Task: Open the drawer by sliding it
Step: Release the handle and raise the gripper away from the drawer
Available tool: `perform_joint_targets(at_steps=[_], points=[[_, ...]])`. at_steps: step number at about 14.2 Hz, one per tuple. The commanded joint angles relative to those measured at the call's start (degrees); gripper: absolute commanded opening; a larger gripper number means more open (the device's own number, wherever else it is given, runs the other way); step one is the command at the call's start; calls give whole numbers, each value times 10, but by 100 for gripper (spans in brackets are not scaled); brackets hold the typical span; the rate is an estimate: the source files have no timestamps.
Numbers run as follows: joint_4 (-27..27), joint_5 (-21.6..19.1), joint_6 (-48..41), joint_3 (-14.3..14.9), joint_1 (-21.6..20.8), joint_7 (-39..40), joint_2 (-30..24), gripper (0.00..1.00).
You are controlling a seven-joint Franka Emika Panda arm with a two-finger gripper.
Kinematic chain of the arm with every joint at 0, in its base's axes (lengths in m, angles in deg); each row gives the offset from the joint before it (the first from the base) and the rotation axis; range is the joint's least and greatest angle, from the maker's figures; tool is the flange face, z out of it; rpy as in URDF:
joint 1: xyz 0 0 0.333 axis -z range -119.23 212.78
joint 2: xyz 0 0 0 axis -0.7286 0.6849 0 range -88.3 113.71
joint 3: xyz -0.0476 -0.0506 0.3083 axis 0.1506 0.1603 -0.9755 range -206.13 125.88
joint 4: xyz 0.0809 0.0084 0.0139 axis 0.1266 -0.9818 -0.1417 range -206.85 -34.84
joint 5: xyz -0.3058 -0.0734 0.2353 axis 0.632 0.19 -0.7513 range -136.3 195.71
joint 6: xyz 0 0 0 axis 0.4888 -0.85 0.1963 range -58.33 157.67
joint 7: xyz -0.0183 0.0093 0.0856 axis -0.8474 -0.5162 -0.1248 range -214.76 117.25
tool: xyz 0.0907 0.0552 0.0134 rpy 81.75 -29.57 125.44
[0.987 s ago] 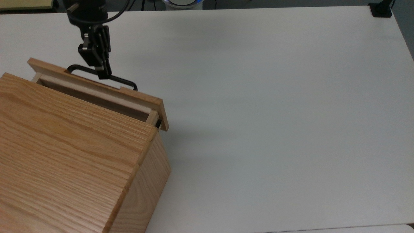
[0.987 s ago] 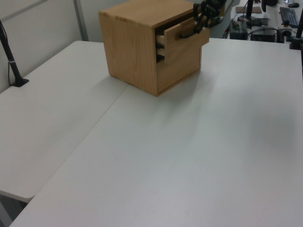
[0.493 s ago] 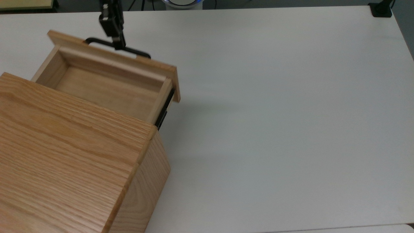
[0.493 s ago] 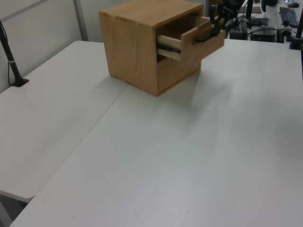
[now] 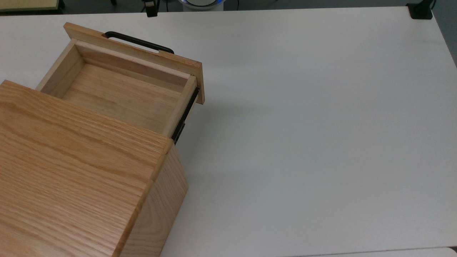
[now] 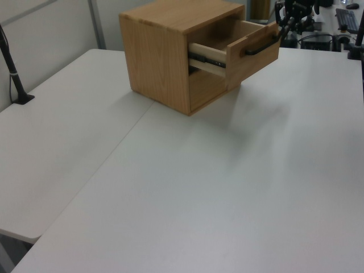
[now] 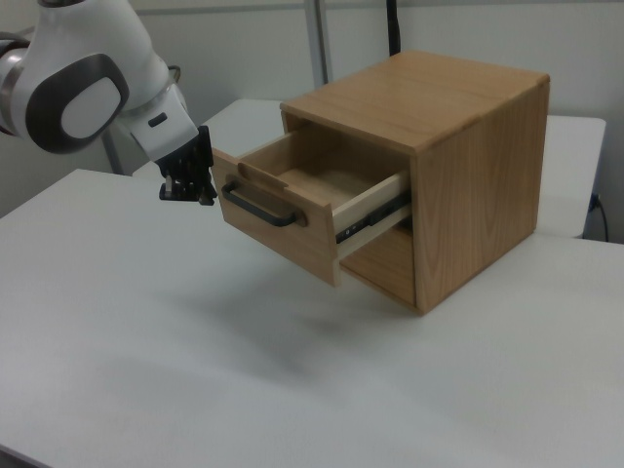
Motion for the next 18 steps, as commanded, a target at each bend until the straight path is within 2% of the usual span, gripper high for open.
perform_joint_targets(at_steps=[1, 2, 4, 6, 7, 10, 12, 13, 17, 18], points=[[-14, 11, -25, 11, -12, 10, -17, 94], [-11, 11, -33, 12, -13, 17, -22, 100], [8, 11, -58, 13, -24, 59, -22, 100], [43, 11, -93, 31, -51, 152, -16, 100], [60, 14, -108, 38, -79, 201, -14, 100], [155, 65, -167, 37, -107, 273, 56, 100], [214, 78, -212, 35, -112, 366, 114, 100], [236, 80, -223, 35, -112, 439, 139, 100], [245, 87, -250, 32, -104, 660, 158, 100], [258, 90, -263, 32, -102, 690, 162, 100]])
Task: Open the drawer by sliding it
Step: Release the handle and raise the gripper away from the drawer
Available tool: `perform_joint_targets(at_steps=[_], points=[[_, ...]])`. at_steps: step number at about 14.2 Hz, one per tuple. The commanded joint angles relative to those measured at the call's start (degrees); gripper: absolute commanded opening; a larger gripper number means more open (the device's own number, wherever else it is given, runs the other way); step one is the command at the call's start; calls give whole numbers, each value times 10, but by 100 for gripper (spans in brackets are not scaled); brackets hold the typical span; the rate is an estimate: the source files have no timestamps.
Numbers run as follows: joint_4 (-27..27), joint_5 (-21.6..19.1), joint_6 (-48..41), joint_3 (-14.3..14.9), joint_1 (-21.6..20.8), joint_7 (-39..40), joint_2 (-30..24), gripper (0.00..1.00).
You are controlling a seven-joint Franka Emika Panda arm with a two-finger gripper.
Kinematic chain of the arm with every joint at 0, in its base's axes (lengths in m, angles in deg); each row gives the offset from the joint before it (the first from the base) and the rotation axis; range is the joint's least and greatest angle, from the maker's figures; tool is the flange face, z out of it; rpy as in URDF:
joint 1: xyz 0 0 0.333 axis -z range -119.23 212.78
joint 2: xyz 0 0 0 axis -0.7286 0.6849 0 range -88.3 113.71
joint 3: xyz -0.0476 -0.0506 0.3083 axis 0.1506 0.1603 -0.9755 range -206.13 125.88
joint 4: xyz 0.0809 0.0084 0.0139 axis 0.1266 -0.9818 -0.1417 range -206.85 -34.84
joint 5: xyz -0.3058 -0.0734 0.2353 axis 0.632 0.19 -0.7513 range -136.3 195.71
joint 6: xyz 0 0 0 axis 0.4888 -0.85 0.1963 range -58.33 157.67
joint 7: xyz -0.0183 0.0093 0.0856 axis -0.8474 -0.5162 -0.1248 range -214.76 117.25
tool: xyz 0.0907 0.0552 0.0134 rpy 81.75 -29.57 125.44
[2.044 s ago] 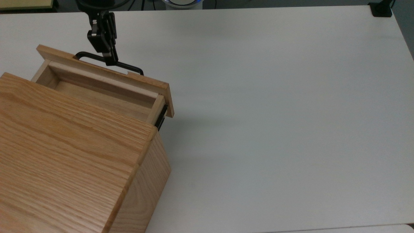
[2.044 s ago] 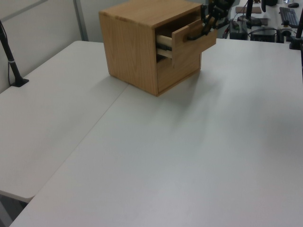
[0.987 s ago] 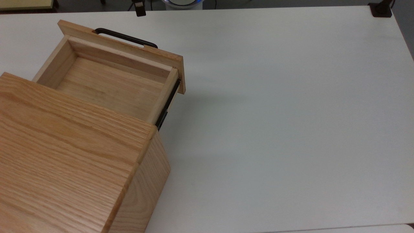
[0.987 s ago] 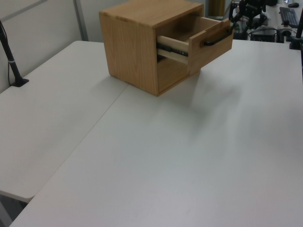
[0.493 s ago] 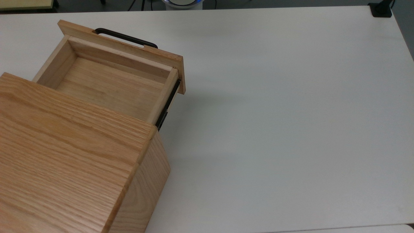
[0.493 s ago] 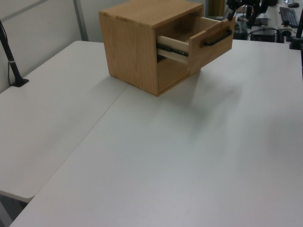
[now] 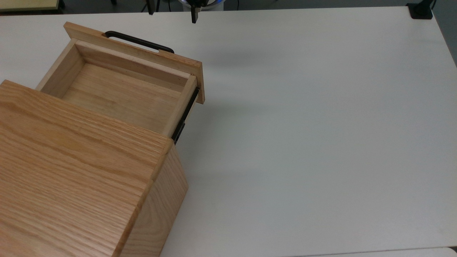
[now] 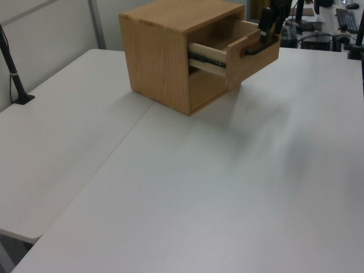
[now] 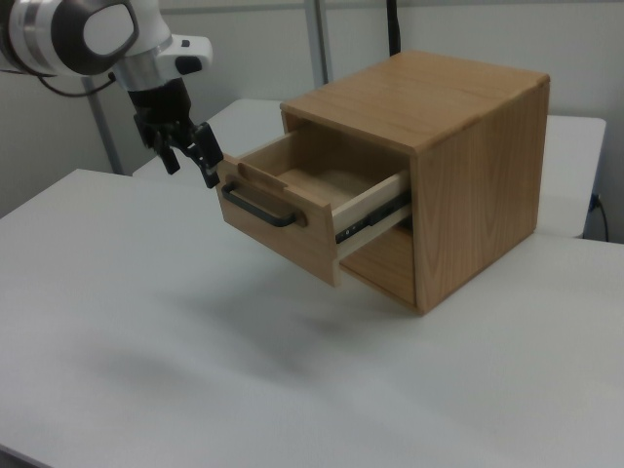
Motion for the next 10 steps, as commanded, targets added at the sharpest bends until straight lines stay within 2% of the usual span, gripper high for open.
perform_joint_targets(at_steps=[1, 4, 10], points=[[48, 16, -62, 8, 0, 136, 18, 100], [56, 30, -73, 12, 0, 177, 21, 100], [57, 24, -81, 13, 2, 155, 14, 100]])
